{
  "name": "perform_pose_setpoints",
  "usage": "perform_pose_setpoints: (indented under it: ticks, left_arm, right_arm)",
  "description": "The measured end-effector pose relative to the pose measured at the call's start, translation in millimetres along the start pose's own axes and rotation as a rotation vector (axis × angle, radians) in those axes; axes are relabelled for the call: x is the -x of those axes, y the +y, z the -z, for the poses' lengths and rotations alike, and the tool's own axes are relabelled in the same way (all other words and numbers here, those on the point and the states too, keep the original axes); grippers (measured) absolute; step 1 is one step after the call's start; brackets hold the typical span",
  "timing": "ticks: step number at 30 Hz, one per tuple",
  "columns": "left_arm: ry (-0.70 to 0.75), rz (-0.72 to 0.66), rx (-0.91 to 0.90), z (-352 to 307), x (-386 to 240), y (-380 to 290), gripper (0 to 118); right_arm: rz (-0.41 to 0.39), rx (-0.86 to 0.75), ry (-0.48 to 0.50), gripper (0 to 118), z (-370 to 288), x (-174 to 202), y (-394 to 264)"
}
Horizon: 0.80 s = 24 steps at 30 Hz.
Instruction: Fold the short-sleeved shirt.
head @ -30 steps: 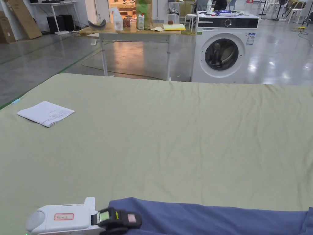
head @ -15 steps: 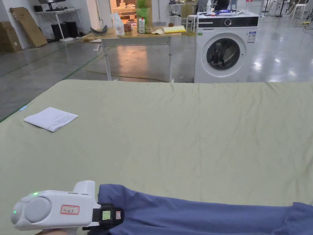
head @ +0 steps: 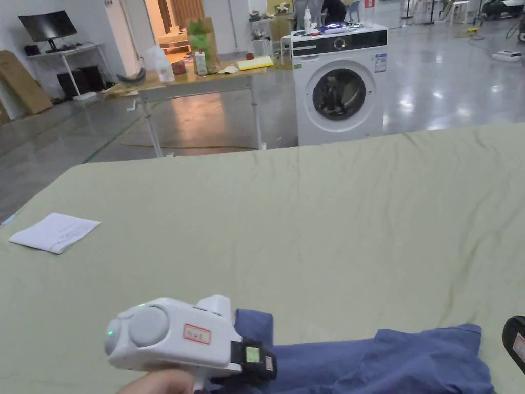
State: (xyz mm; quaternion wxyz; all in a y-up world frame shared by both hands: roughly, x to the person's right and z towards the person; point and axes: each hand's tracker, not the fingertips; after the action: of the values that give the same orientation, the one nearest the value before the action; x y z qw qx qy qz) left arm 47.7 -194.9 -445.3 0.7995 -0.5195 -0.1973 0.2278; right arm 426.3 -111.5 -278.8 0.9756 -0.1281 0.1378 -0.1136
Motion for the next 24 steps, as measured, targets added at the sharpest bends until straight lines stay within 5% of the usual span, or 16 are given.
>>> perform_pose_setpoints:
  ticks: [2,3,12,14,15,16,24]
  left_arm:
    - [-0.059,-0.003,0.085,39,-16,3,84]
    - [-0.037,0.000,0.089,54,-21,3,89]
    - [0.042,0.152,-0.142,-13,-26,-17,89]
    - [0.087,0.241,-0.151,-30,-29,-29,73]
    - [0.128,0.292,-0.171,-34,-32,-36,30]
    - [0.167,0.321,-0.183,-31,-33,-41,0]
    - [0.078,0.271,-0.006,48,-50,-44,0]
  right_arm:
    - [0.002,0.001,-0.016,0,-5,-7,0]
    - [0.000,0.000,-0.028,0,-8,-10,0]
    - [0.040,-0.007,-0.057,0,-22,-33,-5]
    - [0.044,-0.006,-0.051,0,-19,-35,-6]
    - [0.043,-0.006,-0.050,0,-17,-35,-7]
    - [0.042,-0.003,-0.047,0,-14,-34,-8]
    - [0.040,0.018,-0.029,0,-12,-31,-8]
